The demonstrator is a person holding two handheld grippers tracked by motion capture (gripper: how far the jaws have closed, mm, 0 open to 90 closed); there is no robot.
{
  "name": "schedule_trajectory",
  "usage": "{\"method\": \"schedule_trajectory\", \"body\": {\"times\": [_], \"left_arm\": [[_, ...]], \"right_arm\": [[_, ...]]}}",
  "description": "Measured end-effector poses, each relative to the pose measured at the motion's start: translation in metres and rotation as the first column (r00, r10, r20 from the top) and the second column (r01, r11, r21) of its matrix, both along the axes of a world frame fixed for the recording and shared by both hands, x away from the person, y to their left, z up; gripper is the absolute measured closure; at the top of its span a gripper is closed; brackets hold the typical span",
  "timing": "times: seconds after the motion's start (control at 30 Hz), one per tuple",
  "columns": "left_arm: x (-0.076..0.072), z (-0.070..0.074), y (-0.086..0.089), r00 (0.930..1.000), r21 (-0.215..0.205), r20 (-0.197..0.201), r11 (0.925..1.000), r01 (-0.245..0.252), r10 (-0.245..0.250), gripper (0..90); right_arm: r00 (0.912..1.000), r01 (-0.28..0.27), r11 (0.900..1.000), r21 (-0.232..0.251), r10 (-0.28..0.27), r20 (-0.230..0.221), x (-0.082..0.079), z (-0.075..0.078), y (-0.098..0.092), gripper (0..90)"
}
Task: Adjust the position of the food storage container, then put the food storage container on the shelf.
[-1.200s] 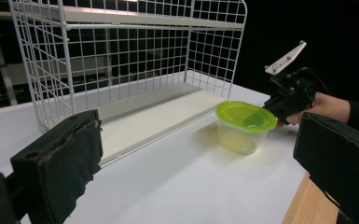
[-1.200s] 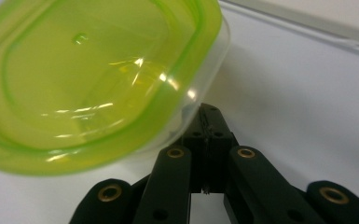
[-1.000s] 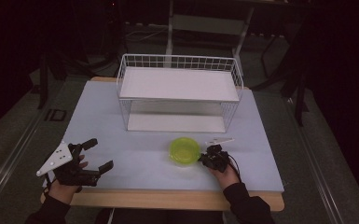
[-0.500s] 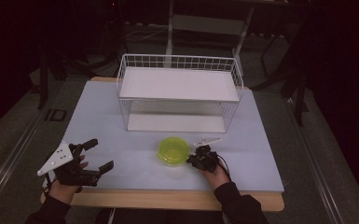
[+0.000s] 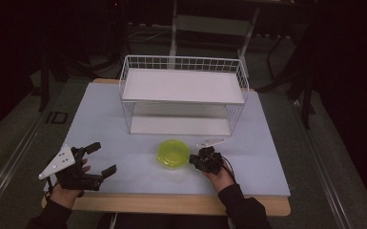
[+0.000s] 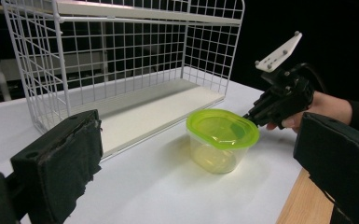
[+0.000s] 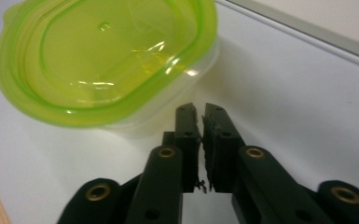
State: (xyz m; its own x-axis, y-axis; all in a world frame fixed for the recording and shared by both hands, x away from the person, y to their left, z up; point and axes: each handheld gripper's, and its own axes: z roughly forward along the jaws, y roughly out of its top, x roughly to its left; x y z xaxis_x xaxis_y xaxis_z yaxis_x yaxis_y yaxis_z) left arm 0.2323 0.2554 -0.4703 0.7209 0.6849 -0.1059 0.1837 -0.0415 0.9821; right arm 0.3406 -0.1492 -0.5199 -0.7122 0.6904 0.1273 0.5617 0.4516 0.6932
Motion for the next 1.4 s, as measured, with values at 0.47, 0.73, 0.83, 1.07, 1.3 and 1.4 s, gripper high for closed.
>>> {"method": "schedule_trajectory", "body": {"times": [0.47, 0.73, 0.83, 1.07, 1.3, 1.4], "left_arm": [[0.000, -0.001, -0.002, 0.9998, 0.003, -0.011, 0.9999, 0.014, -0.014, 2.2], [0.000, -0.001, -0.005, 0.9989, -0.009, -0.030, 0.9993, 0.035, -0.035, 2.2], [0.000, -0.001, -0.007, 0.9985, -0.010, -0.036, 0.9991, 0.042, -0.042, 2.2], [0.003, 0.000, -0.020, 0.9947, 0.051, -0.079, 0.9963, 0.069, -0.065, 2.2], [0.011, 0.011, -0.038, 0.9703, 0.037, -0.221, 0.9933, 0.110, -0.099, 2.2], [0.016, 0.016, -0.046, 0.9626, 0.070, -0.252, 0.9901, 0.122, -0.100, 2.2]], "right_arm": [[0.9926, -0.051, 0.997, -0.062, 0.057, 0.107, -0.022, 0.024, -0.035, 18.1], [0.9773, 0.005, 0.997, -0.082, 0.012, 0.212, -0.041, 0.042, -0.052, 13.9], [0.9718, 0.030, 0.997, -0.075, -0.012, 0.236, -0.046, 0.051, -0.056, 17.1], [0.9621, 0.017, 1.000, 0.019, -0.022, 0.272, -0.051, 0.064, -0.063, 19.8], [0.9582, 0.043, 0.999, -0.025, -0.034, 0.284, -0.052, 0.073, -0.058, 17.3], [0.9549, 0.034, 0.999, -0.042, -0.020, 0.296, -0.053, 0.076, -0.053, 14.6]]}}
